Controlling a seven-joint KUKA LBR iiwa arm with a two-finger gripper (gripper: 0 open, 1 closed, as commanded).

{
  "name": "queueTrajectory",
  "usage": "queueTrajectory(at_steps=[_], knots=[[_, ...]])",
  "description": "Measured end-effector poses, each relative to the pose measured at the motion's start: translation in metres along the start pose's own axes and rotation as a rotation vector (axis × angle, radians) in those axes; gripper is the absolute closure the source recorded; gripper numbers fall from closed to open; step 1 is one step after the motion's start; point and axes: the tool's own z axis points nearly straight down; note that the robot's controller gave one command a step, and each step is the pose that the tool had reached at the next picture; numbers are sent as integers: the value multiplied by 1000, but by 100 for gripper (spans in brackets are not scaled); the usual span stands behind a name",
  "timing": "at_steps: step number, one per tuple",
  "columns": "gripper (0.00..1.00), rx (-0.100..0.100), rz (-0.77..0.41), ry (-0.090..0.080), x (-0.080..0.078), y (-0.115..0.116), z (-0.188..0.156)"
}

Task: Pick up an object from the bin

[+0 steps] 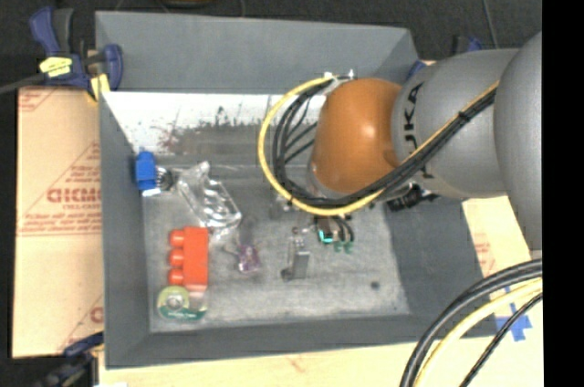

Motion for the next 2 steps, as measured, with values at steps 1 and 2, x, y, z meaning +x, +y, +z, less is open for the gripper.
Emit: queueTrajectory(at_steps=[1,2], knots=[[0,1,-255,-5,-16,63,61],[100,0,-251,-8,-17,62,59]])
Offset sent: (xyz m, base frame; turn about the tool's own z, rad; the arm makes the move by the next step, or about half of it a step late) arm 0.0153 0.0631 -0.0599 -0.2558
